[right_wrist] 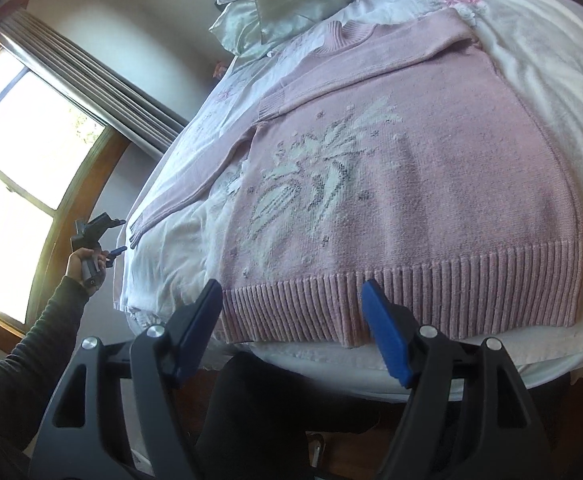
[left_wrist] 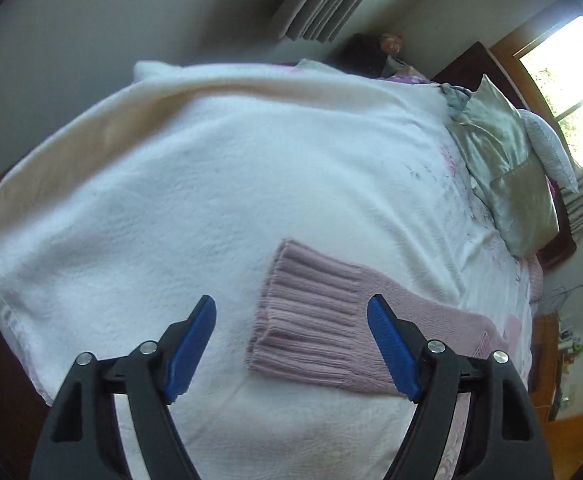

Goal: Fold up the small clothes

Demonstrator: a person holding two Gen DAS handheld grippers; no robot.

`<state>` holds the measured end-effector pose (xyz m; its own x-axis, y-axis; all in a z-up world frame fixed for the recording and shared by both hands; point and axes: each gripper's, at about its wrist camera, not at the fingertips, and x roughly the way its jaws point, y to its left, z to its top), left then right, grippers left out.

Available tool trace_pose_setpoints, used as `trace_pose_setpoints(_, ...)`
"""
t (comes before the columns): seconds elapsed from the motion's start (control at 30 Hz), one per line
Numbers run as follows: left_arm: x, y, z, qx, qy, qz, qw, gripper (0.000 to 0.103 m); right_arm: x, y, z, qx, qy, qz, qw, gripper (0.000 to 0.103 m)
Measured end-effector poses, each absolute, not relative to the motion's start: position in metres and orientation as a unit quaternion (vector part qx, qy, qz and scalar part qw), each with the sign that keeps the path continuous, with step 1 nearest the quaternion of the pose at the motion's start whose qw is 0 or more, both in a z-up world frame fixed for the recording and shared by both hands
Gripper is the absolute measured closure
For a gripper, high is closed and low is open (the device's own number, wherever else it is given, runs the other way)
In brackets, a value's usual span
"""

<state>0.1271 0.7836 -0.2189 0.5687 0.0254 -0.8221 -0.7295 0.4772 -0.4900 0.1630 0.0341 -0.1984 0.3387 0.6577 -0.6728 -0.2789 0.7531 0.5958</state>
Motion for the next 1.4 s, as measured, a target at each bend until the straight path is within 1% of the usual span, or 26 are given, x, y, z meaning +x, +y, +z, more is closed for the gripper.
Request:
trace_pose_setpoints(0.1,0.135,0.784,-0.24,-0.463,0.41,0.225,0.753,0.025,0.162,0.04,-0.199,0.186,0.499,0.293,0.794,0.031)
trace_pose_setpoints(0.17,0.141,0.782,-0.242,-0.453,0.417,0.219,0.756,0.027,0.16,0.042,-0.2,0.184,0.502,0.291,0.793,0.031)
trace_pose_setpoints(0.2,0.142,0.78,-0.24,-0.451,0.416,0.213,0.76,0.035,0.16,0.042,-0.201,0.184,0.504,0.289,0.793,0.031)
trace_pose_setpoints(0.27,0.145,0.777,-0.234,-0.441,0.421,0.212,0.764,0.06,0.16,0.041,-0.203,0.183,0.507,0.287,0.792,0.031)
trace_pose_setpoints(0.3,0.144,0.776,-0.23,-0.441,0.417,0.208,0.767,0.075,0.161,0.041,-0.204,0.182,0.508,0.287,0.792,0.031)
trace_pose_setpoints(0.33,0.144,0.776,-0.225,-0.44,0.415,0.208,0.768,0.081,0.163,0.042,-0.205,0.179,0.508,0.288,0.791,0.031)
trace_pose_setpoints(0.37,0.145,0.775,-0.218,-0.441,0.41,0.205,0.771,0.094,0.165,0.043,-0.205,0.176,0.508,0.289,0.792,0.031)
trace_pose_setpoints(0.4,0.147,0.772,-0.211,-0.443,0.405,0.195,0.775,0.096,0.169,0.045,-0.204,0.172,0.507,0.291,0.793,0.031)
trace_pose_setpoints(0.57,0.187,0.742,-0.16,-0.427,0.388,0.14,0.805,0.097,0.189,0.045,-0.194,0.173,0.491,0.306,0.797,0.031)
trace_pose_setpoints(0.7,0.252,0.7,-0.11,-0.398,0.37,0.086,0.835,0.097,0.209,0.037,-0.189,0.192,0.487,0.31,0.794,0.031)
trace_pose_setpoints(0.83,0.333,0.626,-0.071,-0.344,0.373,0.028,0.861,0.097,0.222,0.021,-0.191,0.22,0.488,0.307,0.787,0.031)
trace_pose_setpoints(0.93,0.391,0.555,-0.062,-0.307,0.389,-0.019,0.868,0.097,0.228,0.005,-0.195,0.235,0.489,0.297,0.786,0.031)
trace_pose_setpoints(1.0,0.423,0.505,-0.069,-0.285,0.406,-0.049,0.867,0.097,0.232,-0.005,-0.199,0.243,0.49,0.289,0.786,0.031)
trace_pose_setpoints(1.1,0.461,0.43,-0.097,-0.254,0.439,-0.085,0.857,0.097,0.238,-0.022,-0.206,0.248,0.495,0.276,0.786,0.031)
trace_pose_setpoints(1.23,0.499,0.346,-0.155,-0.224,0.492,-0.116,0.833,0.097,0.25,-0.04,-0.215,0.247,0.498,0.257,0.791,0.031)
trace_pose_setpoints(1.37,0.513,0.29,-0.216,-0.189,0.535,-0.129,0.813,0.097,0.266,-0.054,-0.221,0.244,0.502,0.25,0.791,0.031)
trace_pose_setpoints(1.4,0.514,0.281,-0.228,-0.186,0.544,-0.136,0.807,0.095,0.274,-0.056,-0.22,0.24,0.502,0.25,0.792,0.031)
